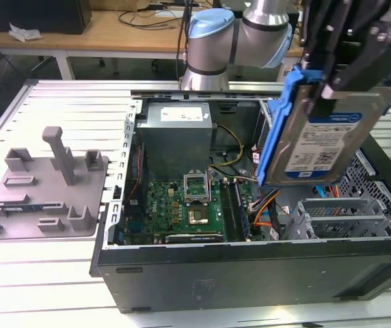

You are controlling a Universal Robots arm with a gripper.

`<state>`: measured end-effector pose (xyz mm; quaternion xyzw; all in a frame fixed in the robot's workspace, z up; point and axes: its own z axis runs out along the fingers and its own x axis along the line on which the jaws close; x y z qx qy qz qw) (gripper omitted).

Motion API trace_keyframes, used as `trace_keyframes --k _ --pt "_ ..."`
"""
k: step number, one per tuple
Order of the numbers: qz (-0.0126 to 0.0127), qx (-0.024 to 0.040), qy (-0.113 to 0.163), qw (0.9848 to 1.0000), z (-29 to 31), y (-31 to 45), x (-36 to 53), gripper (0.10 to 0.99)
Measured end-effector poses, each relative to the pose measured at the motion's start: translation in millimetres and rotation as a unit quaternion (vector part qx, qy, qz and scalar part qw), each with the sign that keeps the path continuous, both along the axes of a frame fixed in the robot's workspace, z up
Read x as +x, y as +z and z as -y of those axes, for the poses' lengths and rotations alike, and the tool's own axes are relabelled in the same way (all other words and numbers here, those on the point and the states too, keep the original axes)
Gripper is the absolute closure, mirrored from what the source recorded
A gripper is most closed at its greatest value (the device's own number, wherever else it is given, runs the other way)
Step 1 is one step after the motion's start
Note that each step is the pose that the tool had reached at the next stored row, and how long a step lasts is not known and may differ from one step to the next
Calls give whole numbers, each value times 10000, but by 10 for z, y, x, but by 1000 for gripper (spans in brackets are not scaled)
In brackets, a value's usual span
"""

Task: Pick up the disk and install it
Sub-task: 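Insert the disk into the insertion slot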

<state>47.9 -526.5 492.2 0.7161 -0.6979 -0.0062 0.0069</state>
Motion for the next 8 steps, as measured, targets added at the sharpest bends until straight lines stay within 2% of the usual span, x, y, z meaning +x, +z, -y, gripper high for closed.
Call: trace_keyframes --k 5,6,8 --pt "0 0 0 10000 0 -1 232 718" --pt "-1 0 0 10000 1 -1 337 718" --pt "-1 0 0 10000 2 -1 420 718"
